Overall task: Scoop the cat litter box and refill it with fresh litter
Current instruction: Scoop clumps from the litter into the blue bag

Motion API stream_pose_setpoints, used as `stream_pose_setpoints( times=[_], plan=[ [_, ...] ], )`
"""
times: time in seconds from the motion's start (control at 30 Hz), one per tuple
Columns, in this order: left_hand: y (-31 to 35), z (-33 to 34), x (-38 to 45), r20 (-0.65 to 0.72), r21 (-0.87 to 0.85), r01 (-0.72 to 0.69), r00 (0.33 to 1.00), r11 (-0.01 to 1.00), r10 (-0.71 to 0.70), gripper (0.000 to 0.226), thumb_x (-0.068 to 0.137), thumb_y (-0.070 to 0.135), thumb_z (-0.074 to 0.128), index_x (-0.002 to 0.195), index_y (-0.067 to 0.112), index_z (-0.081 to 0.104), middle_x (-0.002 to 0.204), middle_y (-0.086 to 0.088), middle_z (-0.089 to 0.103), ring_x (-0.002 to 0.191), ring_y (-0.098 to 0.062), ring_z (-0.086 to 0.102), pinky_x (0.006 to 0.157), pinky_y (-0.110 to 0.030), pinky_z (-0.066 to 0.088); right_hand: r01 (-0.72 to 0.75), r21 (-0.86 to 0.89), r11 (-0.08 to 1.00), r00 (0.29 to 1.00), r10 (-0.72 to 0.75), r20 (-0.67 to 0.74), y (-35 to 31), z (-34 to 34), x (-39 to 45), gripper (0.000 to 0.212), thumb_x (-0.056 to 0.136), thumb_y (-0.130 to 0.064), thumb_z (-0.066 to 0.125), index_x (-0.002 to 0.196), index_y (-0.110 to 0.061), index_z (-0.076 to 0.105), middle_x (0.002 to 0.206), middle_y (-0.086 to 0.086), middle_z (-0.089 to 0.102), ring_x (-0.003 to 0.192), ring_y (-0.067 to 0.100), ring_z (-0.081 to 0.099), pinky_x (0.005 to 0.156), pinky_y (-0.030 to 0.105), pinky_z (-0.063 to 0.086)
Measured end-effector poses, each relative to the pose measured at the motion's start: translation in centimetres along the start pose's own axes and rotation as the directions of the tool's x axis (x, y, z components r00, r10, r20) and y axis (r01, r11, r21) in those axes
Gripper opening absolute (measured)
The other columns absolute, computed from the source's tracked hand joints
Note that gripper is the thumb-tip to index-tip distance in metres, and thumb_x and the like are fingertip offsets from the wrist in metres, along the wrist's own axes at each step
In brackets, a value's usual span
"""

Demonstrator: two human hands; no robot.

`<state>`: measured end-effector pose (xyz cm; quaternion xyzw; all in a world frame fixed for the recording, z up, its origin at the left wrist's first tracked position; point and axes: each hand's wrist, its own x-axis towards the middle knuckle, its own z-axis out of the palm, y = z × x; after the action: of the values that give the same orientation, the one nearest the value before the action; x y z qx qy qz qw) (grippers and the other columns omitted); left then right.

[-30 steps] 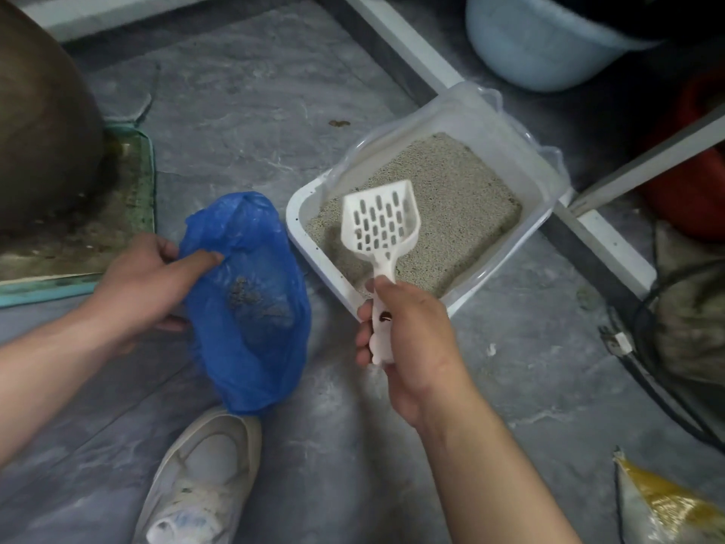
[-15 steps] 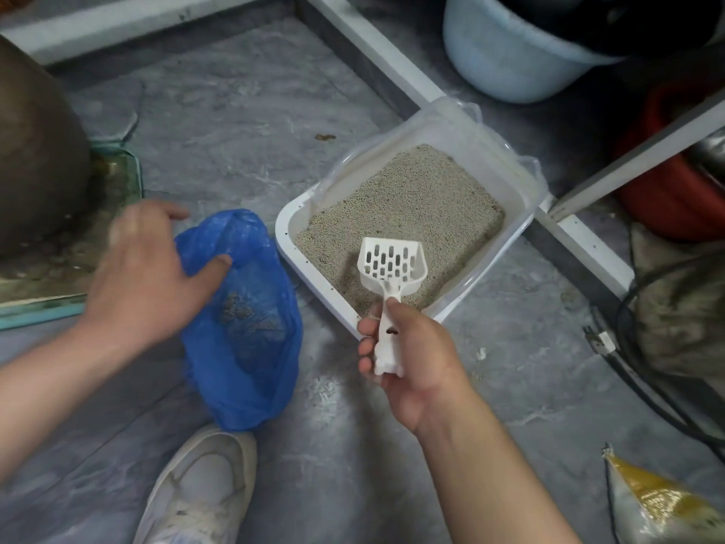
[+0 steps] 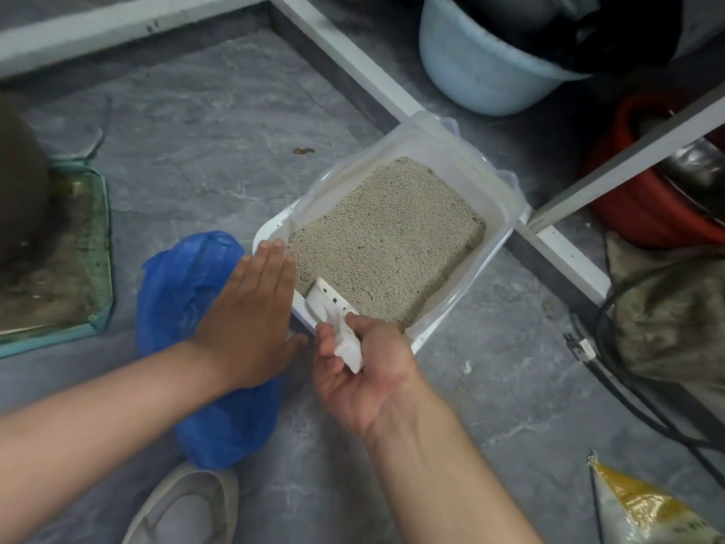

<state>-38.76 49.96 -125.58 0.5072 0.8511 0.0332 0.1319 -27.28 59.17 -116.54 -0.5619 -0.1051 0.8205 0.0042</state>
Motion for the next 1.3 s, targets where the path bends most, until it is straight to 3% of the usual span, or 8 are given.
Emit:
stream_pose_setpoints(
  times=[0.2,0.37,0.5,0.67,0.93,1.1,1.3],
  plan=[
    [-0.9,0.0,-0.1,0.008,0.062,0.037,0.999,0.997,-0.038,0.103,0.081,0.052,0.051,0.154,-0.007,0.011,0.162,-0.031,0.002,0.152,-0.042,0.002,0.124,-0.051,0.012,-0.093,-0.244,0.965,0.992,0.07,-0.104,-3.5,-1.4,0.9,0.021,0.103,-0.019,0.04,0.116,-0.007,0.051,0.046,0.005,0.052,0.027,0.01,0.045,0.024,0.014,0.03],
    [-1.2,0.2,-0.2,0.079,0.024,0.039,0.996,0.999,-0.041,0.1,0.088,0.049,0.047,0.155,-0.005,-0.004,0.162,-0.028,-0.013,0.152,-0.038,-0.011,0.125,-0.047,0.002,-0.185,-0.413,0.892,0.982,0.149,-0.118,-6.0,-1.4,1.5,0.023,0.104,-0.021,0.041,0.112,-0.003,0.051,0.045,0.005,0.052,0.027,0.011,0.047,0.023,0.015,0.03],
    [-1.3,-0.4,-0.1,0.107,-0.017,0.041,0.994,0.999,-0.039,0.099,0.09,0.045,0.049,0.155,-0.003,-0.008,0.162,-0.026,-0.018,0.152,-0.036,-0.016,0.125,-0.043,-0.005,-0.229,-0.551,0.803,0.973,0.205,-0.105,-8.2,-0.1,2.4,0.031,0.103,-0.019,0.04,0.095,0.004,0.059,0.046,0.004,0.05,0.029,0.009,0.047,0.024,0.016,0.032],
    [-1.7,-0.6,-0.1,0.14,-0.019,0.04,0.989,0.999,-0.037,0.1,0.091,0.045,0.047,0.154,-0.001,-0.015,0.161,-0.022,-0.024,0.151,-0.032,-0.021,0.124,-0.042,-0.007,-0.282,-0.686,0.671,0.956,0.261,-0.137,-10.3,1.8,3.0,0.034,0.102,-0.019,0.043,0.096,0.009,0.063,0.044,0.003,0.05,0.028,0.009,0.049,0.024,0.017,0.034],
    [-1.6,-0.5,-0.2,0.134,-0.044,0.054,0.99,0.998,-0.047,0.101,0.092,0.047,0.047,0.153,0.001,-0.017,0.16,-0.022,-0.028,0.15,-0.032,-0.024,0.124,-0.041,-0.009,-0.099,-0.481,0.871,0.995,0.091,-0.039,-4.8,4.5,5.1,0.023,0.106,-0.023,0.037,0.097,-0.01,0.052,0.053,0.002,0.052,0.032,0.009,0.05,0.027,0.013,0.033],
    [-1.7,0.1,-0.2,0.103,-0.073,0.038,0.994,0.997,-0.03,0.102,0.088,0.047,0.051,0.155,-0.001,-0.011,0.162,-0.023,-0.021,0.151,-0.033,-0.019,0.124,-0.041,-0.007,0.033,-0.337,0.941,0.998,-0.05,-0.042,-1.9,4.2,5.4,0.032,0.107,-0.023,0.036,0.087,-0.011,0.057,0.052,0.001,0.056,0.033,0.01,0.051,0.03,0.015,0.034],
    [-2.0,0.9,-0.1,-0.025,-0.046,-0.006,1.0,0.999,0.005,0.092,0.076,0.043,0.037,0.147,-0.014,0.031,0.156,-0.036,0.022,0.147,-0.046,0.022,0.117,-0.056,0.029,0.124,-0.15,0.981,0.988,-0.137,-0.078,-0.4,5.6,6.8,0.026,0.106,-0.024,0.036,0.089,-0.014,0.052,0.046,0.002,0.055,0.032,0.012,0.049,0.034,0.014,0.033]
  ],
)
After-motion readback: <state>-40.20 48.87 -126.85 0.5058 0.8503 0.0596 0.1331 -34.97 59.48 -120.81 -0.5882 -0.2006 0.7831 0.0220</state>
